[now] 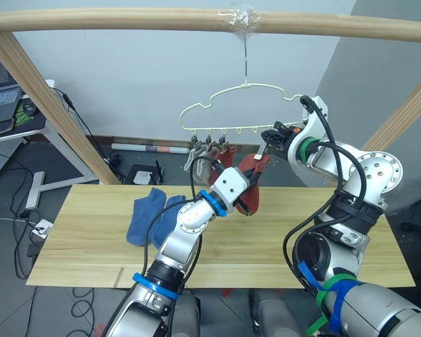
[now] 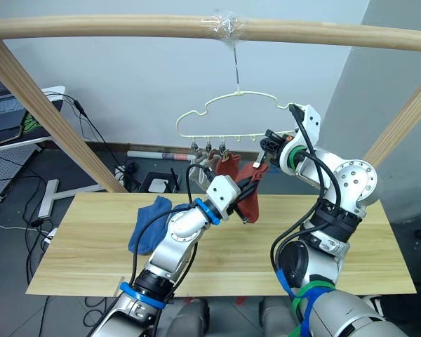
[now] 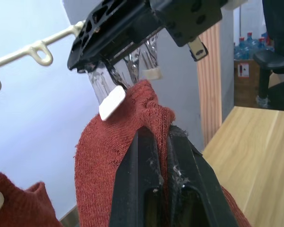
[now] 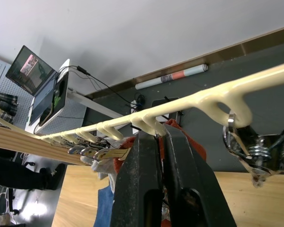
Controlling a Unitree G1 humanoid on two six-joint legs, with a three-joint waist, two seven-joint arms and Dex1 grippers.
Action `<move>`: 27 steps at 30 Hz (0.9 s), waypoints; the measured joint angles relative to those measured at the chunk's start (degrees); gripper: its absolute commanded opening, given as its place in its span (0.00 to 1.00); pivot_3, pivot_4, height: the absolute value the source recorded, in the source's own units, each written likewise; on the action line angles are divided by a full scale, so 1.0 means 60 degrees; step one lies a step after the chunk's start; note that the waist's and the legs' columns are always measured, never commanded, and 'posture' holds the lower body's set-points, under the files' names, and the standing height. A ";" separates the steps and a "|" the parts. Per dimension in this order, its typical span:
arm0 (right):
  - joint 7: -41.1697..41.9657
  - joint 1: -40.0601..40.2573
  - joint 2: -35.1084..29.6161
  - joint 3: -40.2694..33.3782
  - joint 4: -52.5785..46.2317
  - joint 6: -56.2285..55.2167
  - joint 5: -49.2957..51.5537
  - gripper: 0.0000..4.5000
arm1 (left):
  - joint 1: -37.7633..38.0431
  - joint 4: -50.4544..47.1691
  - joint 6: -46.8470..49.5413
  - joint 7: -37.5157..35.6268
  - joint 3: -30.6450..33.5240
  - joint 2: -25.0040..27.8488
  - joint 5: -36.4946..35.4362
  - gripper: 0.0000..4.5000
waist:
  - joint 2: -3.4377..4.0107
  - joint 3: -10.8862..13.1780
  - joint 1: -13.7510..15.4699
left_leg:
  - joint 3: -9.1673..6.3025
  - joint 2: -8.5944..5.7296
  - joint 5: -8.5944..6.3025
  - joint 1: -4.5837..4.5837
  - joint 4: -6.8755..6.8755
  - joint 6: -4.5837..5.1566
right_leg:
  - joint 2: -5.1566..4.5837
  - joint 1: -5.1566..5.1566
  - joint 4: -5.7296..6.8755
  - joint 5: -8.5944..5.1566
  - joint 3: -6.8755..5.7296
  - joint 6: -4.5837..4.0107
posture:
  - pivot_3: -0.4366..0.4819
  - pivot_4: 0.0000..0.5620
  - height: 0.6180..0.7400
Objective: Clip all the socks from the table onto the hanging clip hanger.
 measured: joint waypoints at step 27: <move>0.0325 0.0848 -0.0755 -0.0425 -0.1146 0.0460 0.1597 1.00 | -0.0760 0.0811 0.0195 -0.0098 0.0243 -0.0206 -0.0280 0.06 | 0.0030 0.0018 -0.0298 | -0.0012 0.0000 -0.0002 -0.0072 -0.0004 0.0003 | 0.0001 -0.0060 -0.0007 0.0026 -0.0012 0.0046 | 0.39 0.35 1.00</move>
